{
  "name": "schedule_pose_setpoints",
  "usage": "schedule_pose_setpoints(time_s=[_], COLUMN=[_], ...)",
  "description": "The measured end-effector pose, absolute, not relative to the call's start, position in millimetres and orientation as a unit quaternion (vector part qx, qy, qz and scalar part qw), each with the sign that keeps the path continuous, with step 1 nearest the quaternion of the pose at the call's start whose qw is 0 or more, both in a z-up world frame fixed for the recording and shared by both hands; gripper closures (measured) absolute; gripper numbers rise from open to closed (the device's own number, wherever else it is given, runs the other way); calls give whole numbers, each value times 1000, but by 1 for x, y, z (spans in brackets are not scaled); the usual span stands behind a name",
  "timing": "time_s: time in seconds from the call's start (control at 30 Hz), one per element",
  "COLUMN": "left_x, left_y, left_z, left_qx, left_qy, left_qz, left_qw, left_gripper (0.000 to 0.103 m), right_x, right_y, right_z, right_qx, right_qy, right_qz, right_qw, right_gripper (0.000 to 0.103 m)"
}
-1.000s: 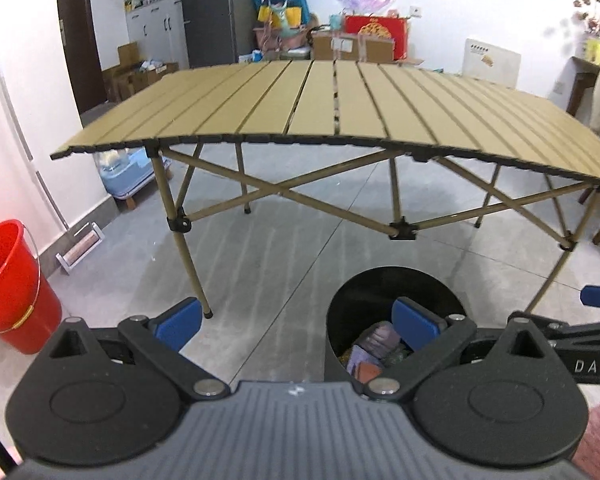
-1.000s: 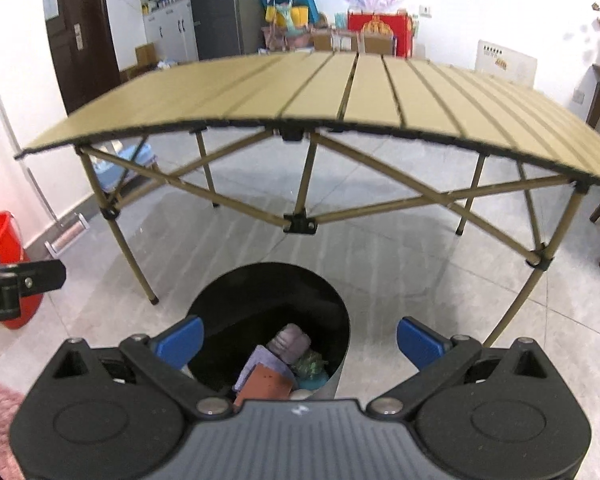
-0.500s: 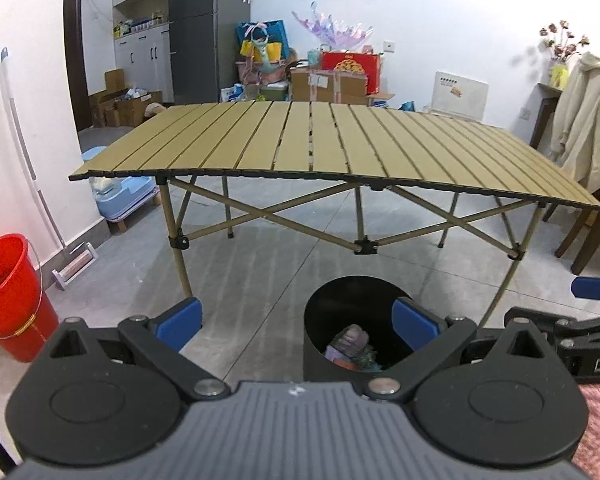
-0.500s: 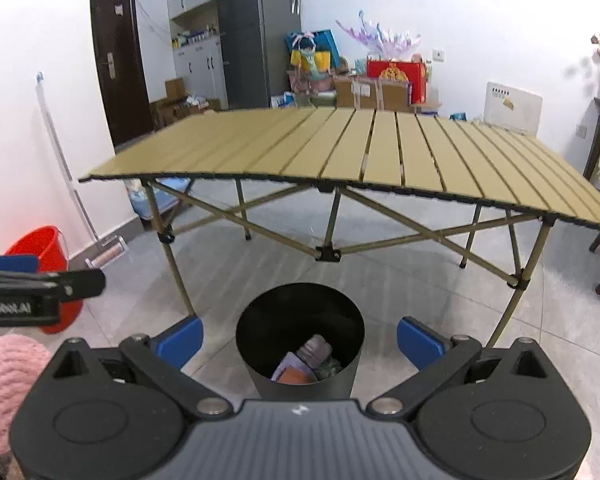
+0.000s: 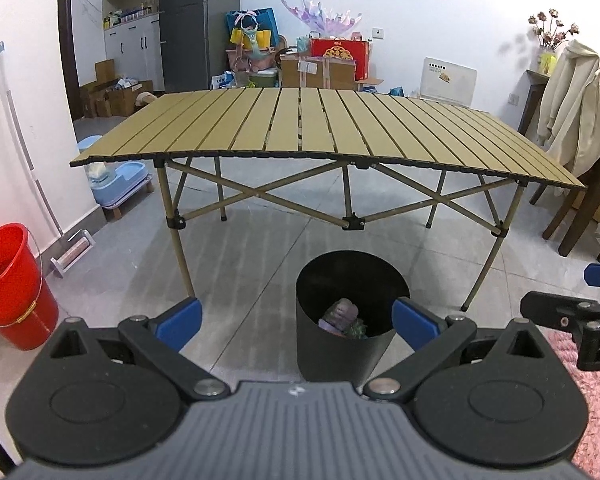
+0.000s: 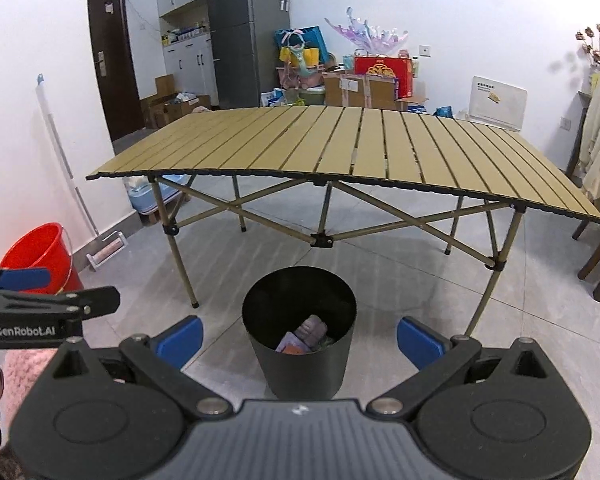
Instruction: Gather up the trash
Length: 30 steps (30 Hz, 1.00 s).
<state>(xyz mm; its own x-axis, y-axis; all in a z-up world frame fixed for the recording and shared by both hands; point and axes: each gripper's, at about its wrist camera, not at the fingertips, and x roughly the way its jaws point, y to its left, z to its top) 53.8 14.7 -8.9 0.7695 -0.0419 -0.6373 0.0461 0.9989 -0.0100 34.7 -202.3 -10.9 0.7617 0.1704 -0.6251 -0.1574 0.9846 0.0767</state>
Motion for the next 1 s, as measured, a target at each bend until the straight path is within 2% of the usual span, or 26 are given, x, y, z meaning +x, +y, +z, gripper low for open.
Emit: schedule_pose_setpoints(time_s=[1.0], left_x=[52], left_y=[13], left_z=[-9], left_qx=[5], left_qy=[337], left_qz=[-25], left_qw=[941], left_gripper=[0], right_x=[29], right_y=[-205], right_z=[-6], right_qx=[16], right_qy=[331], right_qz=[75], right_qw=[941], right_gripper=[0])
